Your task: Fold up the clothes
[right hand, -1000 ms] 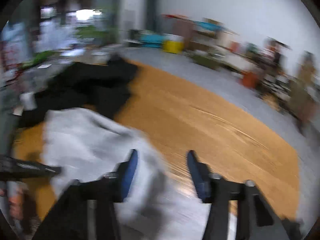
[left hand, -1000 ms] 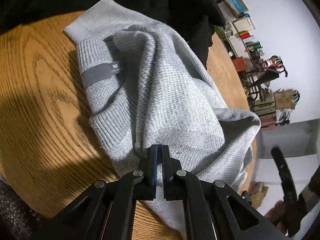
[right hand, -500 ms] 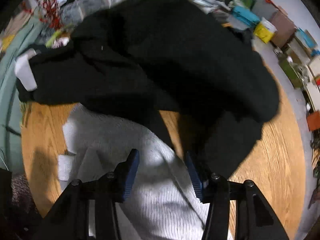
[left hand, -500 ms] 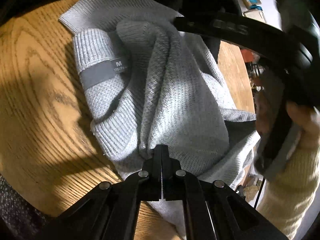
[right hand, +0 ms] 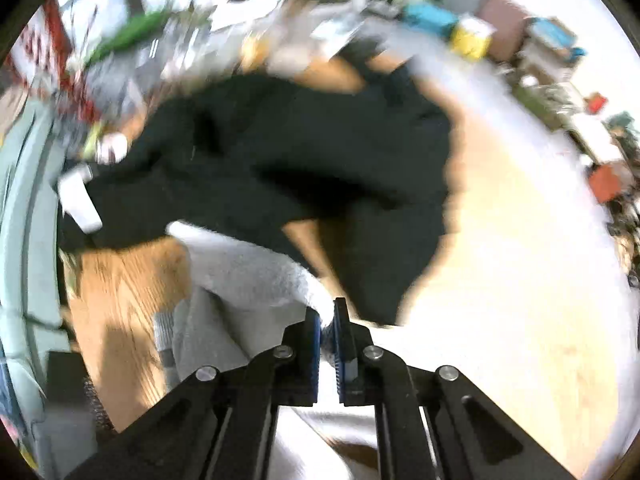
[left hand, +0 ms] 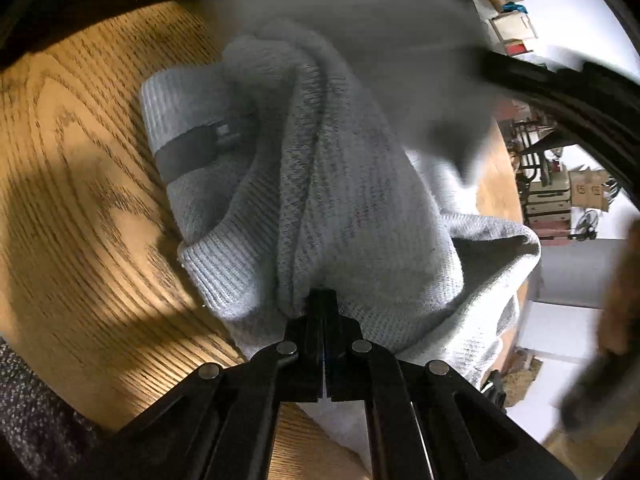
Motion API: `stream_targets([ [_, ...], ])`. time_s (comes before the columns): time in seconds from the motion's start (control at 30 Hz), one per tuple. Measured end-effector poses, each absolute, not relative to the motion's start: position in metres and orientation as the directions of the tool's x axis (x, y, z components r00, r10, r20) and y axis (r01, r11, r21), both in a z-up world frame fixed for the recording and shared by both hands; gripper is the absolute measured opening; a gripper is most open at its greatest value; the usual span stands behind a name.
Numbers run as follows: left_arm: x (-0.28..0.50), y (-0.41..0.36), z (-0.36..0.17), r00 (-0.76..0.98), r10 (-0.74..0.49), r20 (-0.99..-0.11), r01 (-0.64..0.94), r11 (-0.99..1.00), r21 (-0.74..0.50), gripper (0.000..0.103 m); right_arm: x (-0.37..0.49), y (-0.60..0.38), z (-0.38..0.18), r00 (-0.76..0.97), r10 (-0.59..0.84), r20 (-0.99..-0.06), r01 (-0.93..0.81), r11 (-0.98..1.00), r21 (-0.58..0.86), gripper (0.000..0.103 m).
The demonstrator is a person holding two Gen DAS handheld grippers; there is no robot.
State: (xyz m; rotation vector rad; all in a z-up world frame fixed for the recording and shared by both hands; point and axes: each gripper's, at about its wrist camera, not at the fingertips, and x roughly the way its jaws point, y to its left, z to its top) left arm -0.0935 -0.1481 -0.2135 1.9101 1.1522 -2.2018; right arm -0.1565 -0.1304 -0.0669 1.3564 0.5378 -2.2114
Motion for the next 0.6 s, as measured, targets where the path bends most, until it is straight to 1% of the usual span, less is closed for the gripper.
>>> stream_targets([
  [0.07, -0.097, -0.148, -0.212, -0.241, 0.434, -0.868, 0.445, -0.745, -0.496, 0.004, -0.140, -0.090, -0.030, -0.509, -0.226, -0.831, 0.526, -0.846, -0.092, 0.006],
  [0.17, -0.101, -0.151, -0.211, -0.220, 0.435, -0.873, 0.440, -0.754, -0.487, 0.004, -0.088, 0.005, 0.023, -0.653, -0.264, -0.710, 0.390, -0.921, -0.016, 0.006],
  [0.23, -0.104, -0.153, -0.211, -0.206, 0.435, -0.877, 0.435, -0.762, -0.480, 0.004, -0.046, 0.062, 0.044, -0.721, -0.252, -0.645, 0.311, -0.950, 0.025, 0.006],
  [0.27, -0.105, -0.154, -0.210, -0.199, 0.433, -0.879, 0.433, -0.766, -0.475, 0.004, -0.034, 0.084, 0.046, -0.736, -0.245, -0.631, 0.284, -0.958, 0.041, 0.006],
  [0.3, -0.107, -0.154, -0.209, -0.192, 0.426, -0.884, 0.431, -0.773, -0.466, 0.004, 0.001, 0.114, 0.043, -0.751, -0.226, -0.621, 0.238, -0.969, 0.064, 0.007],
  [0.37, -0.110, -0.152, -0.206, -0.176, 0.395, -0.902, 0.413, -0.802, -0.431, 0.004, 0.041, 0.150, 0.030, -0.743, -0.179, -0.645, 0.158, -0.983, 0.090, 0.007],
  [0.43, -0.114, -0.143, -0.199, -0.153, 0.329, -0.932, 0.373, -0.854, -0.363, 0.004, 0.087, 0.196, 0.005, -0.682, -0.077, -0.727, 0.023, -0.996, 0.085, 0.007],
  [0.47, -0.116, -0.139, -0.197, -0.146, 0.298, -0.943, 0.355, -0.874, -0.331, 0.004, 0.105, 0.211, -0.009, -0.636, -0.036, -0.771, -0.032, -0.997, 0.073, 0.007],
  [0.5, -0.119, -0.133, -0.193, -0.138, 0.251, -0.958, 0.329, -0.901, -0.283, 0.004, 0.125, 0.224, -0.034, -0.561, 0.005, -0.828, -0.106, -0.992, 0.066, 0.008],
  [0.53, -0.121, -0.126, -0.190, -0.132, 0.205, -0.970, 0.304, -0.923, -0.236, 0.004, 0.137, 0.232, -0.052, -0.503, 0.017, -0.864, -0.148, -0.987, 0.068, 0.013],
  [0.57, -0.123, -0.120, -0.187, -0.129, 0.163, -0.978, 0.280, -0.940, -0.193, 0.004, 0.144, 0.237, -0.069, -0.447, 0.037, -0.894, -0.193, -0.980, 0.056, 0.014],
  [0.6, -0.124, -0.114, -0.183, -0.126, 0.117, -0.985, 0.254, -0.956, -0.146, 0.004, 0.151, 0.242, -0.087, -0.389, 0.056, -0.920, -0.236, -0.971, 0.041, 0.025],
])
